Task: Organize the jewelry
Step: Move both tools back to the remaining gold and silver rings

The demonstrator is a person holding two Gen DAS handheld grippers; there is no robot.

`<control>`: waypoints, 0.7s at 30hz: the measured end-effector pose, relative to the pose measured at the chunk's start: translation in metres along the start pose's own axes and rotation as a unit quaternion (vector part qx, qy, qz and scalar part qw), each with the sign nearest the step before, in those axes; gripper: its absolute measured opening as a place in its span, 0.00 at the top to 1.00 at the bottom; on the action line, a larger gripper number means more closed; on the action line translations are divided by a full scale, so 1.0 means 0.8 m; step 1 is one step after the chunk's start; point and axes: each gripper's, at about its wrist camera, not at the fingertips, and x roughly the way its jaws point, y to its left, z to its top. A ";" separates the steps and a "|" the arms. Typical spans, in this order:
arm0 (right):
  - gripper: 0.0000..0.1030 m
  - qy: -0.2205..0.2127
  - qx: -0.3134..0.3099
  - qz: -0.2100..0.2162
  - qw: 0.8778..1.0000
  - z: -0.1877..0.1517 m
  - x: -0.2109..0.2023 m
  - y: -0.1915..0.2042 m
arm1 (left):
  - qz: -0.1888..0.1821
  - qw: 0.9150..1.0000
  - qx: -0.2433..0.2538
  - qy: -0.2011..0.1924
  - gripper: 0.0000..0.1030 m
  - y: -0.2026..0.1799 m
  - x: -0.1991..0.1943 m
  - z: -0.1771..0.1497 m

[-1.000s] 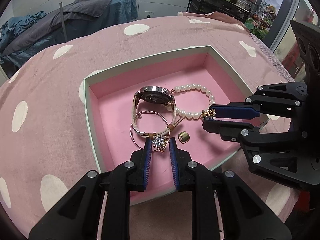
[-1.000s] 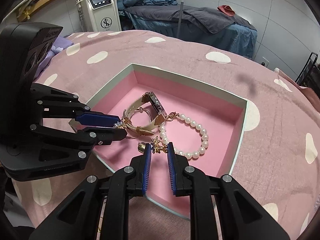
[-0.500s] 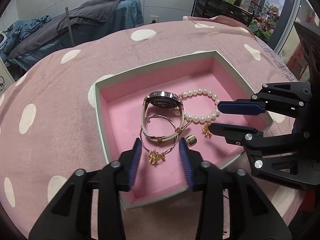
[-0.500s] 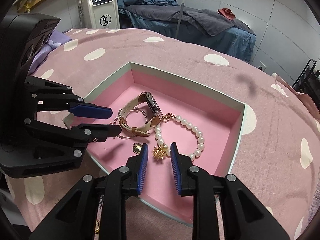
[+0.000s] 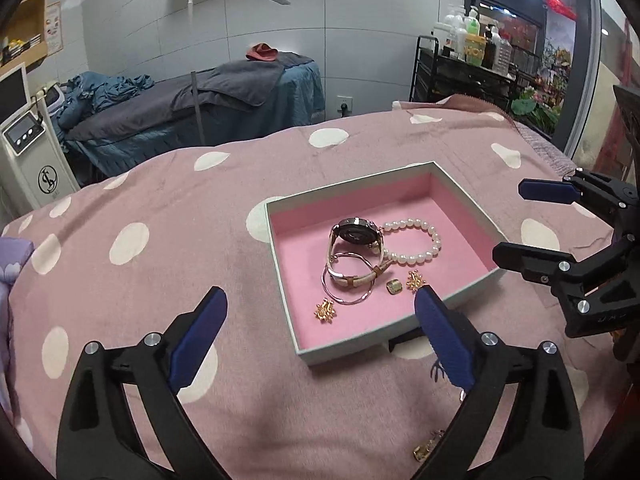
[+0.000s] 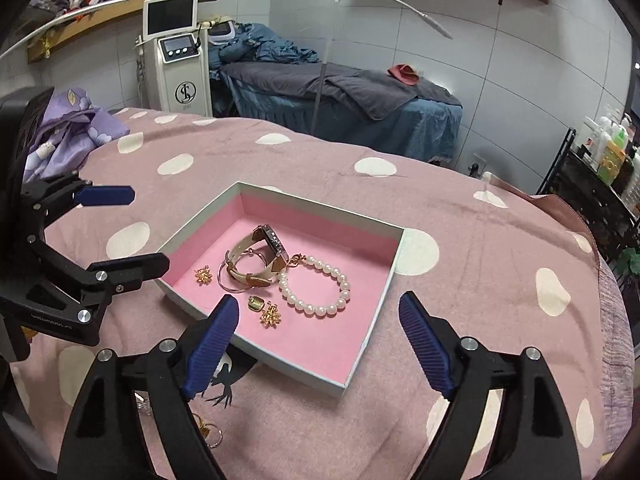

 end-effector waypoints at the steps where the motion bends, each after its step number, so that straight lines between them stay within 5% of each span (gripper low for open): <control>1: 0.21 -0.001 0.008 0.003 1.000 -0.004 -0.006 -0.001 | -0.002 1.000 -0.011 -0.004 0.09 0.002 -0.006 -0.007; 8: 0.15 -0.015 0.031 0.008 0.999 -0.035 -0.036 0.010 | -0.002 0.999 -0.033 -0.042 0.06 -0.007 -0.049 -0.052; 21: 0.15 -0.004 0.025 0.025 0.999 -0.088 -0.046 0.027 | 0.012 0.999 -0.019 -0.026 0.06 -0.028 -0.065 -0.110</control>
